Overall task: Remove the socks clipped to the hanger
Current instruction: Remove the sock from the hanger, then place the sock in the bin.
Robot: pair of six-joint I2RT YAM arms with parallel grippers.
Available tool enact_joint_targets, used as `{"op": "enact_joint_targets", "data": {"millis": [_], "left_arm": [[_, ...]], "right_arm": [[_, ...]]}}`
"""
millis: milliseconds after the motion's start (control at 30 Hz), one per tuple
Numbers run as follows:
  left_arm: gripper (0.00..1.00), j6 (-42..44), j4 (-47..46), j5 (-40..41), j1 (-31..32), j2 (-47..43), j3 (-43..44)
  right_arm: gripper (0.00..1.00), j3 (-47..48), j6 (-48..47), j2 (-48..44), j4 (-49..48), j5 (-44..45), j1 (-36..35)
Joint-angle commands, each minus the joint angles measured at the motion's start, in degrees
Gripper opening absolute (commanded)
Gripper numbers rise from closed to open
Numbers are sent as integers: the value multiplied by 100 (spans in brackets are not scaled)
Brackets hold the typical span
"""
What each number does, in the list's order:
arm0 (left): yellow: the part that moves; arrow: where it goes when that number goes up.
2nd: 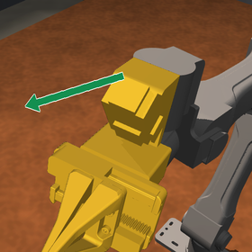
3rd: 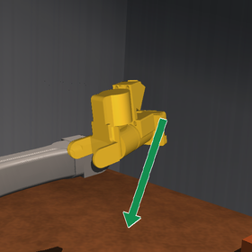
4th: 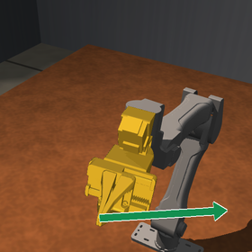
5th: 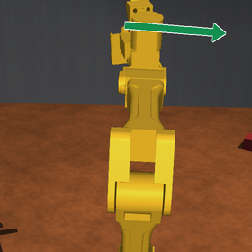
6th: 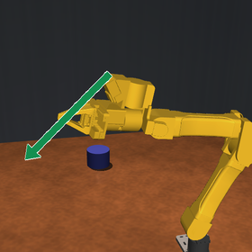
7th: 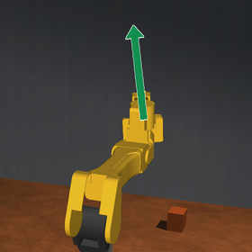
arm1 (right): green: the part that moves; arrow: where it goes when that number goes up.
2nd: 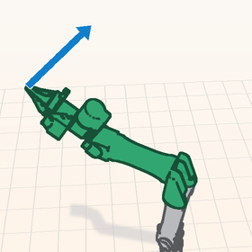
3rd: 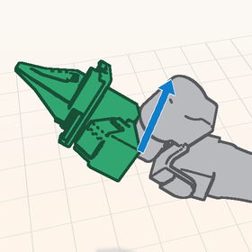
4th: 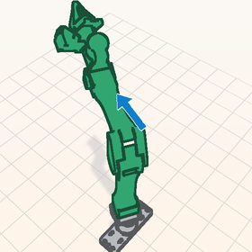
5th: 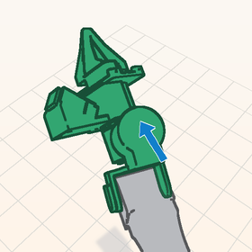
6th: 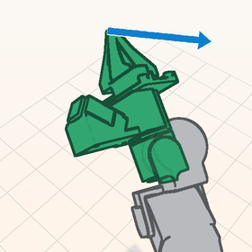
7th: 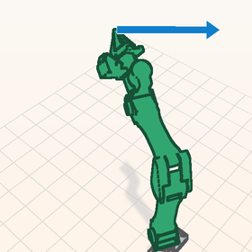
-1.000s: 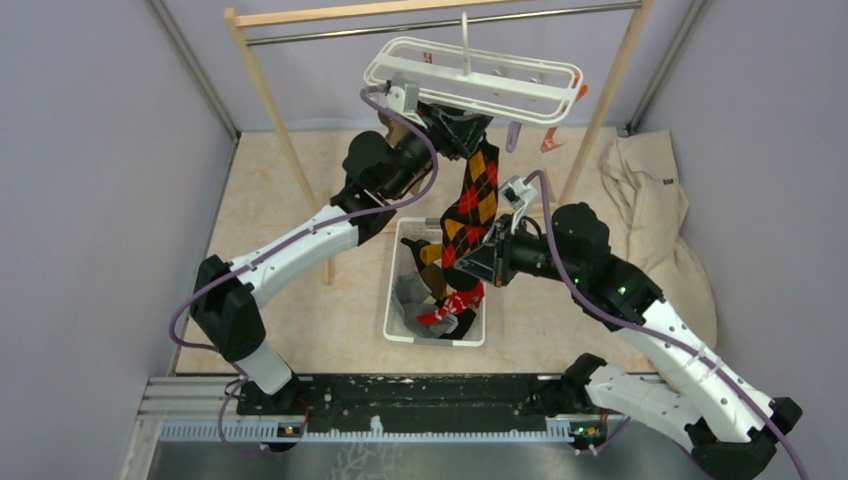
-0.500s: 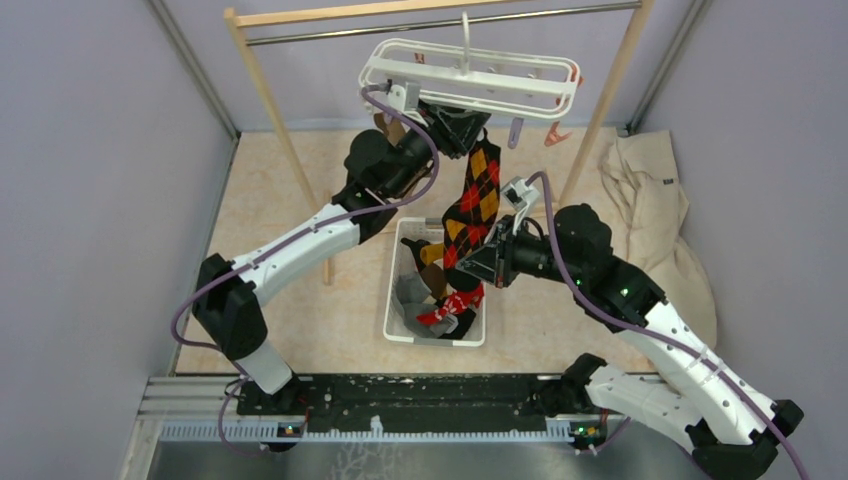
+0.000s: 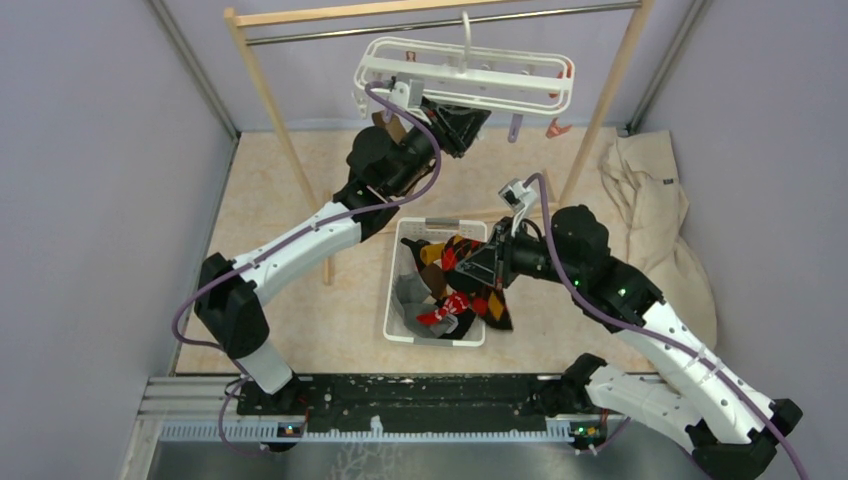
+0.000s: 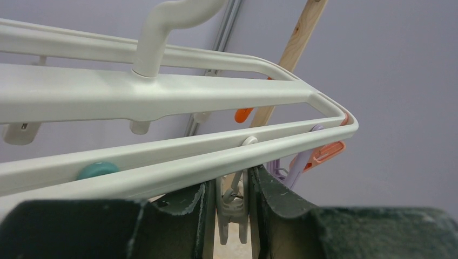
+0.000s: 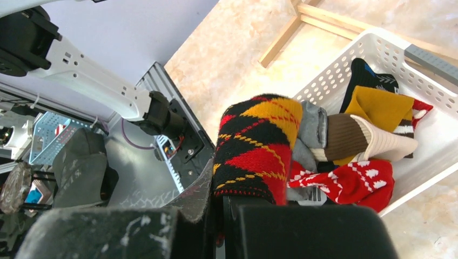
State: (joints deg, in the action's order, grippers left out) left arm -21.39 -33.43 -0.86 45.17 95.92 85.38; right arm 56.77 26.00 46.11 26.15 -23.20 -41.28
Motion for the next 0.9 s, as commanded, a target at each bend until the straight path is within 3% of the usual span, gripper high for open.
{"op": "enact_joint_targets", "data": {"millis": [0,100,233,300,333,400,500,667,867], "left_arm": [[5,-10,-70,-19,-43,-19,195],[0,3,-31,-30,-43,-61,164],[2,-94,66,34,-43,-205,-17],[14,-119,123,198,-40,-279,-89],[25,-128,152,200,-38,-327,-139],[56,-131,162,169,-43,-435,-281],[77,-84,166,119,-43,-592,-532],[99,-67,254,113,-43,-831,-849],[99,-93,577,-64,-43,-1259,-1221]], "right_arm": [[0,-48,-29,-89,-310,-8,-72],[0,-87,-8,-85,-352,-16,-73],[0,-152,61,-6,-509,-109,-73],[0,-182,92,33,-595,-151,-73],[0,-198,100,57,-627,-172,-70],[0,-226,101,112,-704,-184,-70],[0,-284,94,218,-831,-198,-79],[0,-327,90,553,-1095,-236,-97],[0,-228,66,922,-1352,-216,-184]]}}
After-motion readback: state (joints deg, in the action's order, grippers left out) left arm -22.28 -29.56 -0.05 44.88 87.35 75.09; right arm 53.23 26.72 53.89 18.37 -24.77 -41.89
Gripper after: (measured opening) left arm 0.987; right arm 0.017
